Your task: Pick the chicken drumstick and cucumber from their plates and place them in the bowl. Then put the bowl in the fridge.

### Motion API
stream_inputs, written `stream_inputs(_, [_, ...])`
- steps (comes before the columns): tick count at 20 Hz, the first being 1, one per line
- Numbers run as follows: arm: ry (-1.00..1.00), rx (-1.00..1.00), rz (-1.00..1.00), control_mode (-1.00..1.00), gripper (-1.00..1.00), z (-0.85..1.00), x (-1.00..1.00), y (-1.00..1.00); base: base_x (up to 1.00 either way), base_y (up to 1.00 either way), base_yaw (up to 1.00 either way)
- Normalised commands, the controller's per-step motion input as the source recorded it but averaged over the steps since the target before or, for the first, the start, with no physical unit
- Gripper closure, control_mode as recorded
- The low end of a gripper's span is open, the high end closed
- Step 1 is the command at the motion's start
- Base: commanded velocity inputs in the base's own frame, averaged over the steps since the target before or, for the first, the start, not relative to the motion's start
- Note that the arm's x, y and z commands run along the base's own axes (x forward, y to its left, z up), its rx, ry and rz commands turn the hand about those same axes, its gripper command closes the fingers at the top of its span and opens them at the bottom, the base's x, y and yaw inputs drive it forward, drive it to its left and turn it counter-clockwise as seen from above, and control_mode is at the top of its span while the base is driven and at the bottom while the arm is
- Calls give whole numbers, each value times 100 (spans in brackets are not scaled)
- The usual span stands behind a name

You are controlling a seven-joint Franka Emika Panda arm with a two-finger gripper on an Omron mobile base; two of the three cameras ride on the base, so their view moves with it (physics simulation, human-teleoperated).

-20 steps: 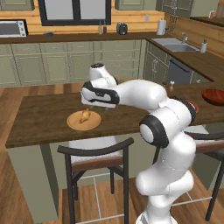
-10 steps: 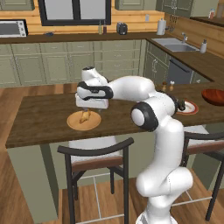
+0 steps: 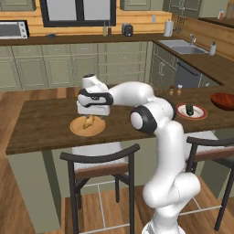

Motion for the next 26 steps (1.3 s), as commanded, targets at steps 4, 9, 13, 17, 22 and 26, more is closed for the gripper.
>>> stream_inputs(4, [0, 0, 0, -100, -100, -22, 53, 1, 0, 0, 0])
stream_inputs(9, [0, 0, 0, -100, -100, -26, 43, 21, 0, 0, 0])
stream_inputs(13, [0, 0, 0, -100, -100, -27, 10, 14, 0, 0, 0])
stream_inputs(17, [0, 0, 0, -100, -100, -20, 18, 14, 0, 0, 0])
stream_inputs(22, [1, 0, 0, -100, -100, -25, 21, 3, 0, 0, 0])
stream_inputs(26, [1, 0, 0, -100, -100, -27, 33, 6, 0, 0, 0])
